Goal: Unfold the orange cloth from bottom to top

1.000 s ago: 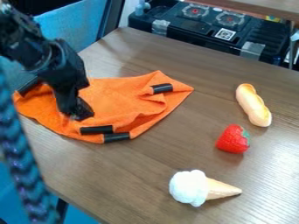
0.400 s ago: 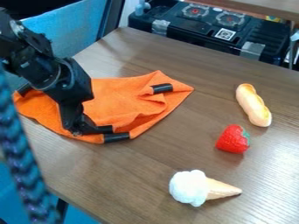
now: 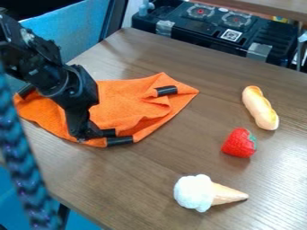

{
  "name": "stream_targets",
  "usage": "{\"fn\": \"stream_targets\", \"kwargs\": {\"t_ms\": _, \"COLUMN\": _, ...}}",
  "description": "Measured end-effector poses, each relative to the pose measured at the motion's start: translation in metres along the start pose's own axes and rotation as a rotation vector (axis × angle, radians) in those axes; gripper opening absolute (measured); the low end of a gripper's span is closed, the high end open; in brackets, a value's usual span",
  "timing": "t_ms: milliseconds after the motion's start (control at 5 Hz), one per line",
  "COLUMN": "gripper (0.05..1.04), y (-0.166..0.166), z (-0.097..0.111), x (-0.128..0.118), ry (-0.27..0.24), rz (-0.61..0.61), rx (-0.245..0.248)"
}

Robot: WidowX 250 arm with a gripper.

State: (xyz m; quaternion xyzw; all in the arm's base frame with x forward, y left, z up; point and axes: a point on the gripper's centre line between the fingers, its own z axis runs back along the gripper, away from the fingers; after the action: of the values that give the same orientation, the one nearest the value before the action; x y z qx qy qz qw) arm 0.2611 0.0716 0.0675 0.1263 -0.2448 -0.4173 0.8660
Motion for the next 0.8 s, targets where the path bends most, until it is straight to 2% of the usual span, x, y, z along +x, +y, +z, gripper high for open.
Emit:
{"fn": "stream_targets", "kwargs": {"t_ms": 400, "gripper": 0.999, "y": -0.0038, "z": -0.0095, "x": 0.0001, "ry": 0.021, "rz": -0.005, "rx": -0.009}}
{"fn": "stream_targets", "kwargs": {"t_ms": 600, "gripper": 0.952, "y": -0.0049, "z": -0.0124, "x": -0.0001, "ry": 0.028, "rz": -0.001, "rx": -0.014}}
{"fn": "stream_targets", "kwargs": {"t_ms": 800, "gripper": 0.74, "y": -0.0044, "z": -0.0131, "x": 0.0004, "ry": 0.026, "rz": 0.003, "rx": -0.017}}
